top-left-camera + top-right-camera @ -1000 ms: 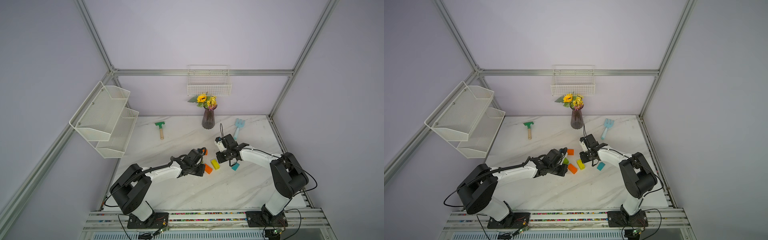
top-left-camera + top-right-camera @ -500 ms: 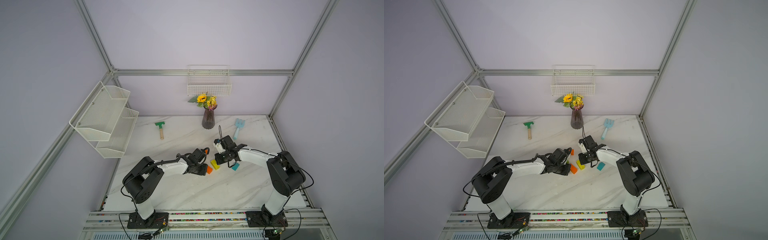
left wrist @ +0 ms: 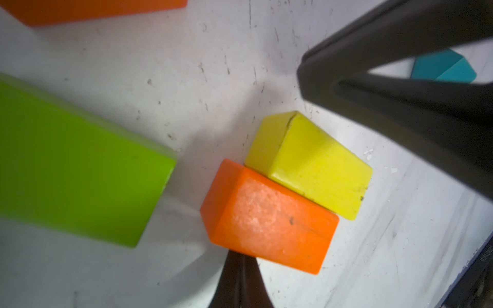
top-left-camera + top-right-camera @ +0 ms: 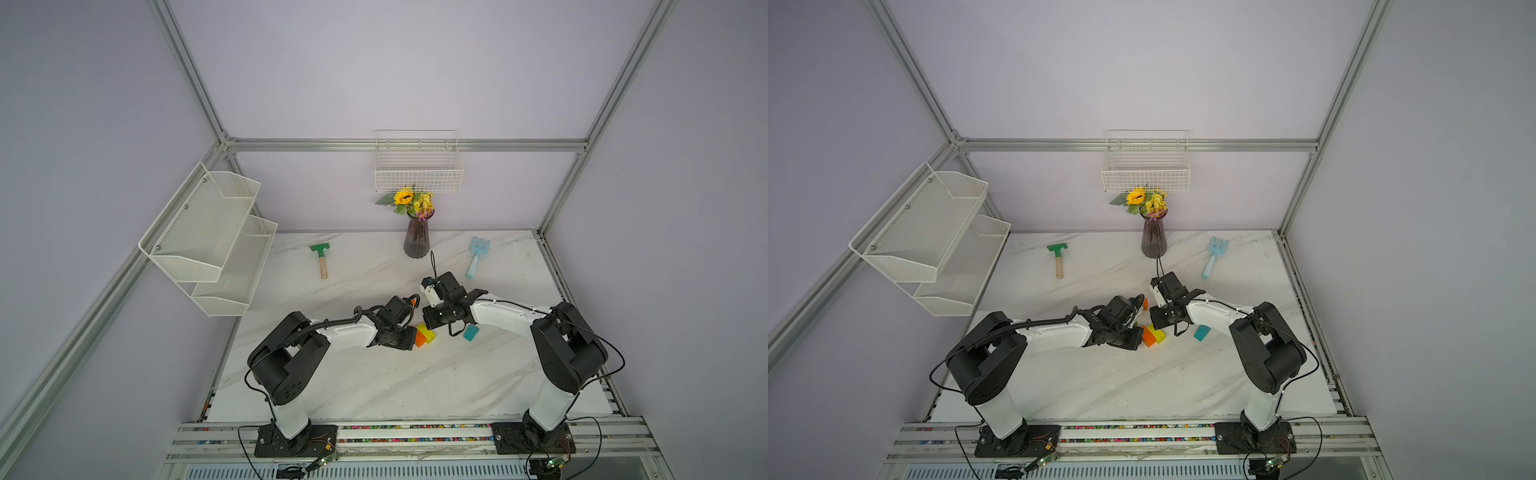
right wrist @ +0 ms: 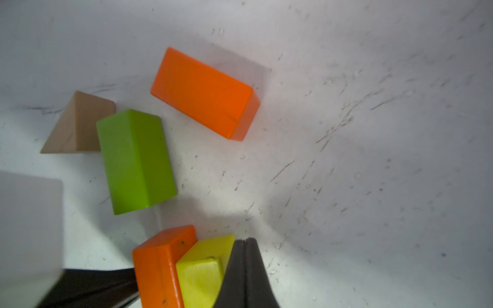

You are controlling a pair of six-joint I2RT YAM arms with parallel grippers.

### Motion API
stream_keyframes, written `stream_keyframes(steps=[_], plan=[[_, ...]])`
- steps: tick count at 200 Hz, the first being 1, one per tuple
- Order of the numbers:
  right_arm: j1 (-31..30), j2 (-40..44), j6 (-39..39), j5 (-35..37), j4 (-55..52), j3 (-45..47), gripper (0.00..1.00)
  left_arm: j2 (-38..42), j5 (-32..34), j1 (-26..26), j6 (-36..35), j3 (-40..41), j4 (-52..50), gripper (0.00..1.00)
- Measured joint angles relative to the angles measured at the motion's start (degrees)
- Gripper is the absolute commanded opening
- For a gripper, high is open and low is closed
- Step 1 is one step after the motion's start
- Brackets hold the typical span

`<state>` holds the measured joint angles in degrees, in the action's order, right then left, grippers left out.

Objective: Assemble a piece of candy with building blocks
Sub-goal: Assemble the building blocks at the center of the board.

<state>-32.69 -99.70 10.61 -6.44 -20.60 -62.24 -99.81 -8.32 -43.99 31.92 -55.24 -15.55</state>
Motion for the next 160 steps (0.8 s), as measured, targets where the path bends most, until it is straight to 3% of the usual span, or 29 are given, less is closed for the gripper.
stream_keyframes(steps=[30,43,52,61,70,80,89,107,119,125,132,145,160], plan=[[0.1,9.0,-1.4,9.3,-0.8,-5.1,0.24,6.4,2.9,0.0,-0.6,-0.1,-4.5,0.02],[0.1,15.7,-2.2,13.7,1.1,-6.9,0.35,11.2,4.9,0.0,-1.2,-0.4,-6.6,0.11],[0.2,21.6,-2.7,15.9,4.4,-7.0,0.38,15.8,6.6,0.1,-1.8,-0.8,-7.8,0.25],[0.3,27.4,-3.4,17.9,8.6,-6.0,0.29,20.2,8.4,0.3,-2.1,-0.9,-8.3,0.47],[0.4,33.4,-3.6,19.3,13.7,-4.3,0.12,25.4,10.4,0.6,-2.2,-1.1,-8.5,0.58],[0.6,39.3,-4.6,19.5,19.1,-1.9,0.01,30.9,12.6,1.1,-2.5,-1.2,-8.4,0.74],[0.8,43.2,-5.1,19.3,22.3,-0.7,0.00,35.8,14.3,1.8,-2.8,-1.1,-7.8,0.83],[1.1,46.0,-5.9,17.0,25.8,-0.6,0.00,45.0,16.9,4.1,-3.0,0.0,-5.4,0.89],[1.1,44.8,-5.7,14.8,24.8,-1.1,0.06,50.2,17.9,6.1,-3.2,1.4,-3.9,0.89],[1.1,43.8,-5.5,13.9,23.6,-1.4,0.00,52.2,18.2,7.1,-3.2,2.1,-3.3,0.88],[1.1,42.2,-5.0,12.7,21.7,-1.9,0.00,54.3,18.3,8.3,-3.3,2.6,-2.8,0.83],[1.1,38.9,-3.6,10.8,17.2,-2.7,0.00,55.4,18.0,10.2,-3.7,2.8,-2.4,0.63],[1.1,36.1,-1.2,8.9,11.3,-2.0,0.00,53.4,16.9,11.3,-3.5,2.7,-2.3,0.29]])
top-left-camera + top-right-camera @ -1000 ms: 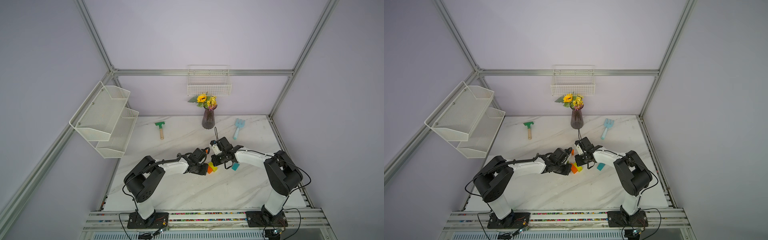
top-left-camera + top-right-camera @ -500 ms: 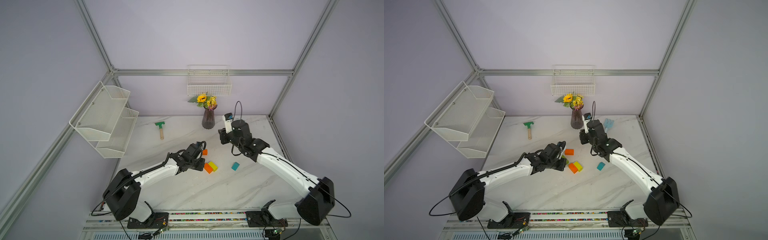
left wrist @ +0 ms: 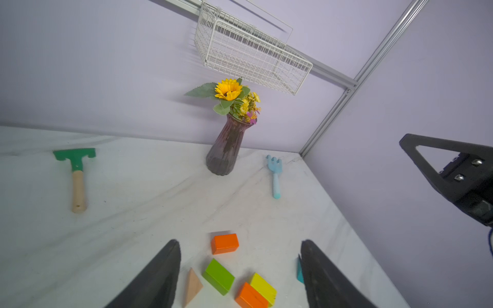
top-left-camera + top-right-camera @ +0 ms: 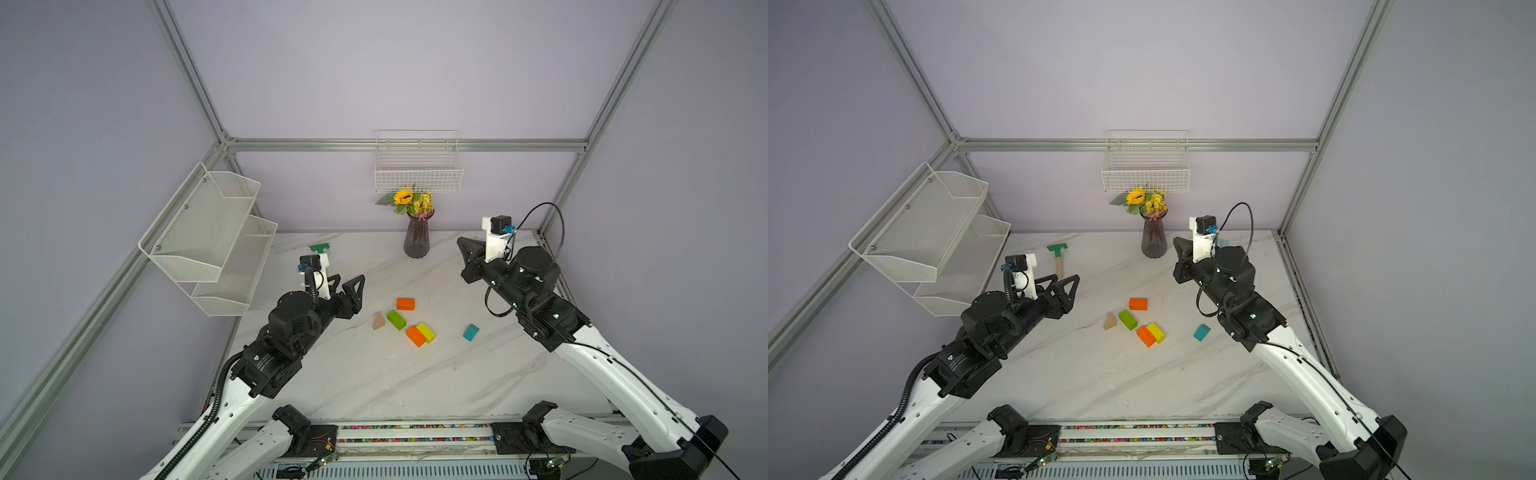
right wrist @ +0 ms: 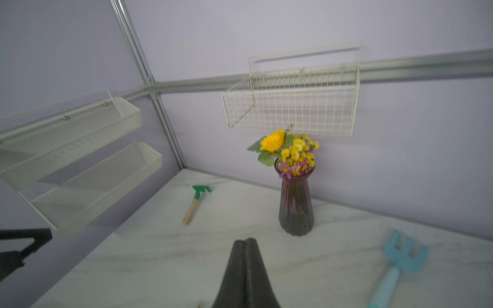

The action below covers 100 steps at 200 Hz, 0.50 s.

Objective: Assemble a piece of candy with building blocks
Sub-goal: Assemble the building blocks at the center of the board.

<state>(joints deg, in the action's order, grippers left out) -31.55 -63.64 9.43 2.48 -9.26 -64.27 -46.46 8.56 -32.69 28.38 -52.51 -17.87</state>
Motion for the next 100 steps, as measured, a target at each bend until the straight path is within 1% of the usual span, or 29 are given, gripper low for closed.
stream_keyframes(steps=[6,11,18,26,46,60,83,100], plan=[[0.0,-0.5,1.1,-0.7,-2.4,0.9,0.00,-1.7,-0.8,0.2,0.0,-0.1,-0.2,0.19],[0.0,-0.5,1.9,-1.2,-3.7,1.7,0.00,-3.5,-1.6,0.2,0.1,-0.3,-0.6,0.13],[0.0,-0.3,3.5,-2.0,-5.6,3.1,0.00,-6.9,-3.1,0.2,0.2,-0.9,-1.1,0.06],[0.0,0.1,5.1,-2.7,-7.7,4.8,0.00,-10.9,-5.4,0.3,0.6,-1.6,-1.4,0.00],[0.0,2.2,9.7,-5.3,-11.1,10.2,0.00,-21.3,-11.6,0.3,0.7,-2.6,-1.6,0.00],[0.0,4.0,12.6,-7.2,-11.9,14.7,0.00,-26.2,-15.2,0.3,1.0,-2.4,-1.7,0.00],[0.0,5.1,16.4,-10.5,-11.7,21.0,0.00,-29.7,-19.3,0.0,1.0,-1.4,-0.6,0.00],[-0.2,3.7,18.0,-12.7,-11.2,24.4,0.00,-31.6,-21.5,-0.6,1.0,-1.2,0.7,0.00]])
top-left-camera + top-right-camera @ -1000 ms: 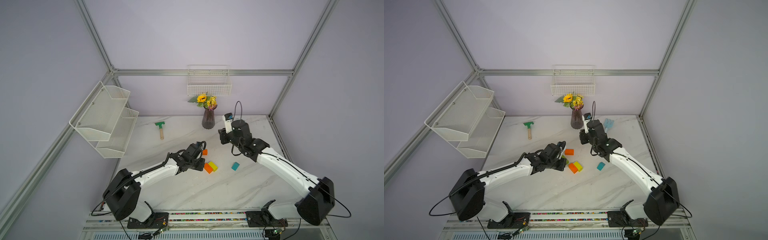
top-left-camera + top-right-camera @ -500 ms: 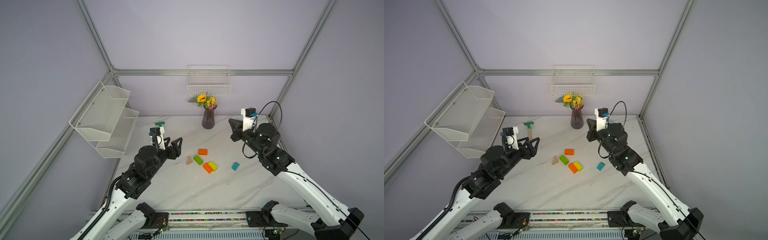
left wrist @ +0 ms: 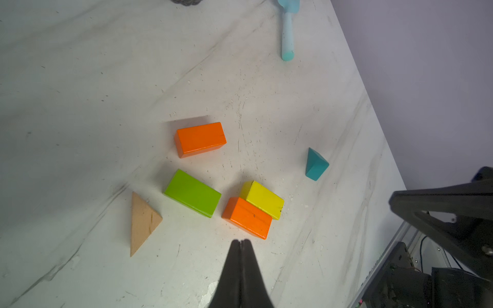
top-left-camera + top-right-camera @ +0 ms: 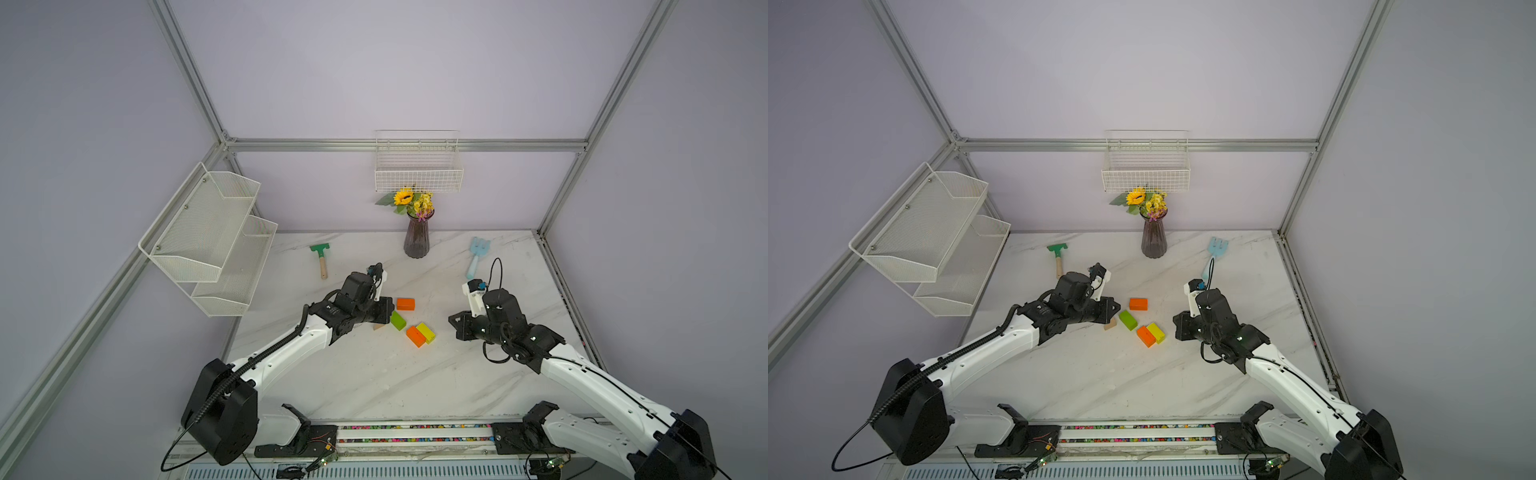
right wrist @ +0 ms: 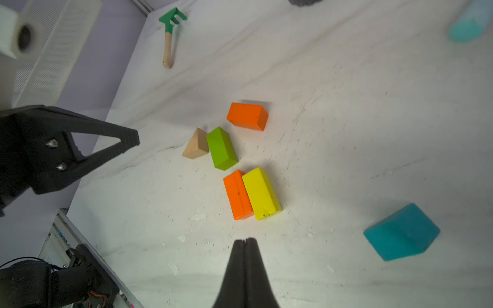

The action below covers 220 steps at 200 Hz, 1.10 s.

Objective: Assemble a piece of candy with building blocks
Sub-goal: Assemble the building blocks at the center of the board.

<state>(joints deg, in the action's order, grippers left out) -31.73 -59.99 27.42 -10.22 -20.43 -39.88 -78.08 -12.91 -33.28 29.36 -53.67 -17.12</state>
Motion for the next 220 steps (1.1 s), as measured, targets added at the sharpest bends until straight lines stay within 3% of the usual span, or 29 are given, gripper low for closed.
stream_keyframes(steps=[92,147,220], plan=[[-2.6,-9.8,2.3,-1.4,7.7,6.2,0.00,-17.5,-3.0,-5.2,-0.6,-4.1,2.1,0.00],[-2.7,-19.2,0.3,-0.2,12.4,5.8,0.00,-18.6,-1.8,-5.4,-1.0,-7.0,1.8,0.00],[-2.8,-23.4,-1.6,0.2,15.9,4.8,0.00,-20.8,-1.7,-5.9,-1.0,-7.6,1.6,0.00]])
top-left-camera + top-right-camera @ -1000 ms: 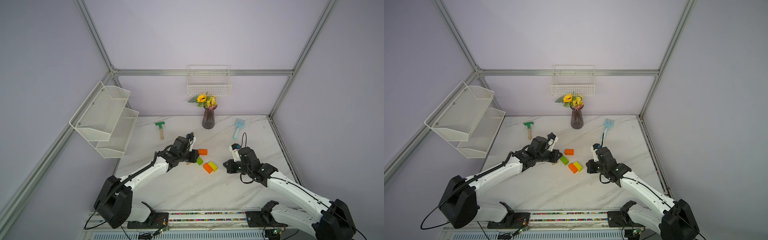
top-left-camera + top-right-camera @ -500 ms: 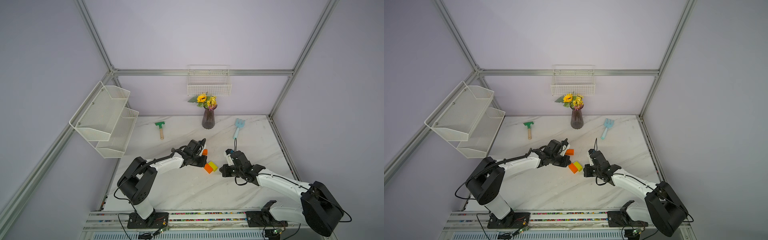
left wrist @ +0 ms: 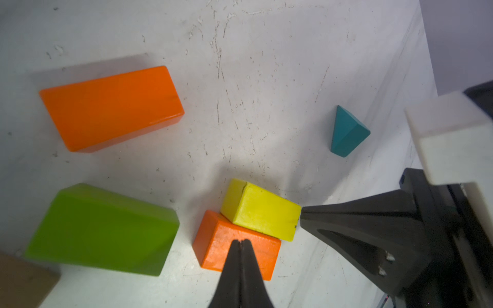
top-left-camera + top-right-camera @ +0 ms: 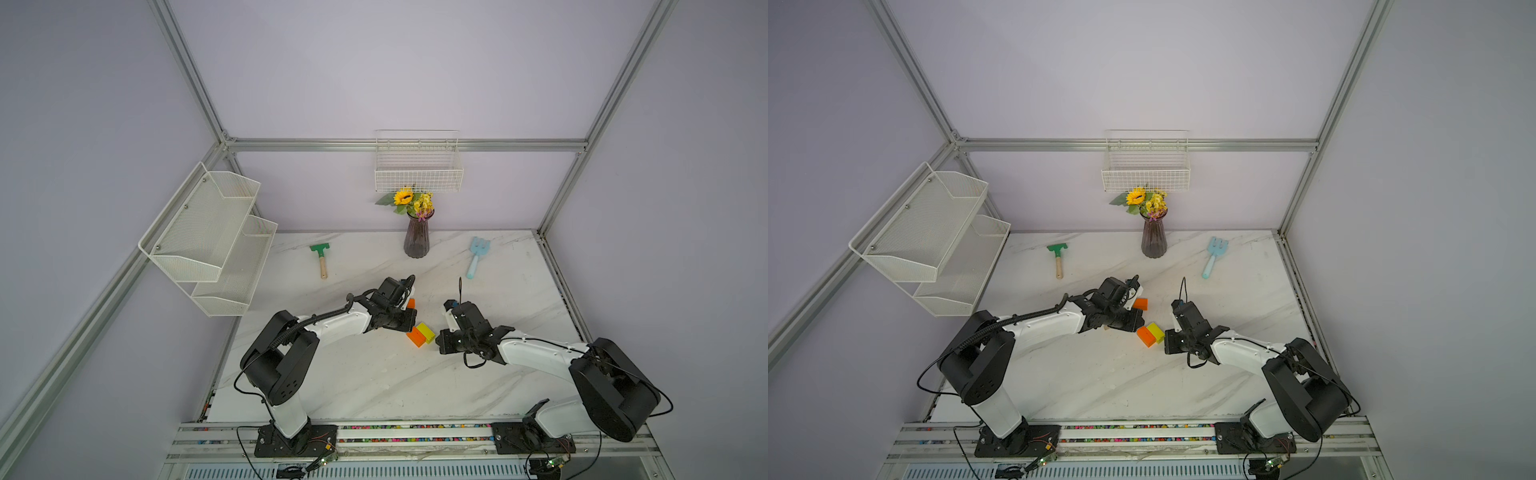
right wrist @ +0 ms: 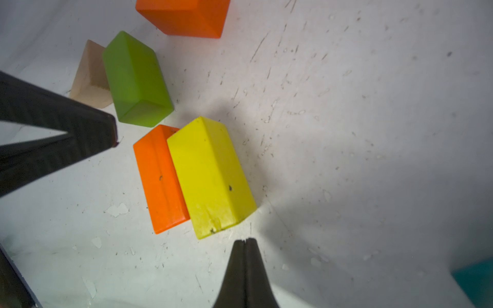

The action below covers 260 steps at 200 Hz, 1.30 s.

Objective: Assemble a piece of candy with building blocks
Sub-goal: Assemble the building blocks at the center of the board.

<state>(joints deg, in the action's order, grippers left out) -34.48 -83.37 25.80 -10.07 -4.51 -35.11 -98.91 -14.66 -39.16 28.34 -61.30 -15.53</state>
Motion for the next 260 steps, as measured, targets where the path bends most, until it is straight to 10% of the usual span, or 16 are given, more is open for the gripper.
stream_keyframes(steps=[142,208,260], plan=[[-0.8,-2.8,-0.7,-0.7,0.0,-2.5,0.00,0.4,2.9,0.0,0.2,1.0,-0.4,0.00],[-0.7,10.2,-3.2,7.0,-10.7,-12.2,0.00,15.9,11.2,2.8,3.6,7.1,-2.1,0.00],[0.1,-10.9,-10.6,8.1,-12.7,-35.4,0.00,12.9,13.2,5.2,5.9,7.5,-3.8,0.00]])
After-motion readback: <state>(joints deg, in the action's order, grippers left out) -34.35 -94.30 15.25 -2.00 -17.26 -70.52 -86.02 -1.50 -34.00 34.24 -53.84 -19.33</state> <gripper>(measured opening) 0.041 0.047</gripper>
